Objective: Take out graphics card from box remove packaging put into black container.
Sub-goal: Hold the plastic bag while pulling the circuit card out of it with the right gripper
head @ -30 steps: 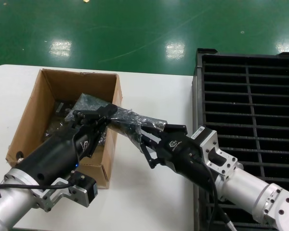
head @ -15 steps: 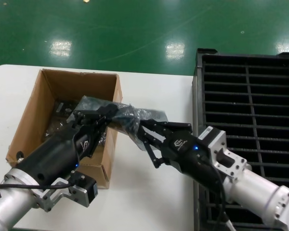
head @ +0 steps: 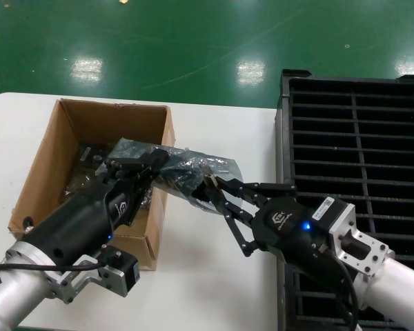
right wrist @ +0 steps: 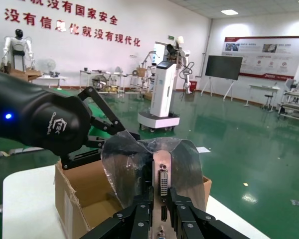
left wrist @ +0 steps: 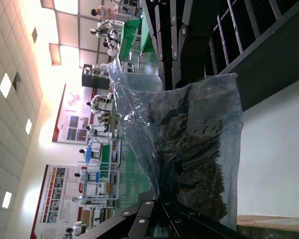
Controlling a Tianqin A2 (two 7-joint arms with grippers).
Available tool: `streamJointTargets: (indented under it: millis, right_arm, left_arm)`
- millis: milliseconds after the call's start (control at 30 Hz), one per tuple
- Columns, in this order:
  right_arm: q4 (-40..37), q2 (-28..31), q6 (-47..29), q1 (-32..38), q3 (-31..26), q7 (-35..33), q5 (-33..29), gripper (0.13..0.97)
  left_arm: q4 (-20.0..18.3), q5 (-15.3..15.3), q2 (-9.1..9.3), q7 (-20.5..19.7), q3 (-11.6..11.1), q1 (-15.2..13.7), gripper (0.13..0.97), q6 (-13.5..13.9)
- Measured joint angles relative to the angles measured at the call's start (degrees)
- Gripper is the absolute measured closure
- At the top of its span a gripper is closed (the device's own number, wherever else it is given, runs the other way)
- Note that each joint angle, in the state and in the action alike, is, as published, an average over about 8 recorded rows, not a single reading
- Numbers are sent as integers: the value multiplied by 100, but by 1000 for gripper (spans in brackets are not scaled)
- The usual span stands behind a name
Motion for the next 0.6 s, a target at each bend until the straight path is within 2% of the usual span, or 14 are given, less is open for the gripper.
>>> streamJointTargets:
  millis: [267, 600]
  right_arm:
    - [351, 330, -39, -136, 179, -152, 163, 908]
    - [1534, 1453, -125, -821, 1049, 262, 567, 908]
  left_arm:
    - [0, 0, 0, 0, 0, 0, 957, 0]
    - [0, 0, 0, 0, 0, 0, 957, 0]
